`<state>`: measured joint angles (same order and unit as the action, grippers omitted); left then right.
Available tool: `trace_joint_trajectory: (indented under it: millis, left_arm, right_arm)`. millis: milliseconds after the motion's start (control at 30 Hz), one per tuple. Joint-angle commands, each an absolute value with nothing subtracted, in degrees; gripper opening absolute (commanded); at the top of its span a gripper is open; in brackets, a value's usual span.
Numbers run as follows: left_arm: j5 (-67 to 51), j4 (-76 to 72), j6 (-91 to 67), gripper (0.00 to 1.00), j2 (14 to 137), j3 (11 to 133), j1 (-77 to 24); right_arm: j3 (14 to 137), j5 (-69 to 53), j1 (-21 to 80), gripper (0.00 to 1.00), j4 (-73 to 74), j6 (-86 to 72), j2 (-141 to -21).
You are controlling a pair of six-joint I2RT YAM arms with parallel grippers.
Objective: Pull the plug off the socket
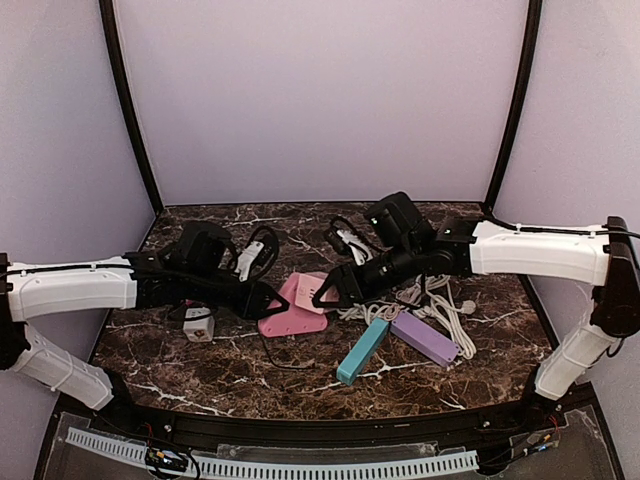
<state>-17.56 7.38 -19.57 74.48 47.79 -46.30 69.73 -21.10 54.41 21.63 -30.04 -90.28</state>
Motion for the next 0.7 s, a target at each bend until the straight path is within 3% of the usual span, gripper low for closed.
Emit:
trace_joint_trajectory:
  millis: [0, 667]
  left_arm:
    - [-16.21, 12.35, -18.43, 0.01, 72.29, 46.87, -45.17]
    - [-11.28, 14.35, -25.88, 0.01, 72.90, 53.47, -42.08]
  right_arm:
    - [70.32, -17.98, 51.76, 0.00, 22.48, -30.17, -89.83]
    - [69.78, -0.99, 60.59, 0.00, 22.76, -25.99, -85.57]
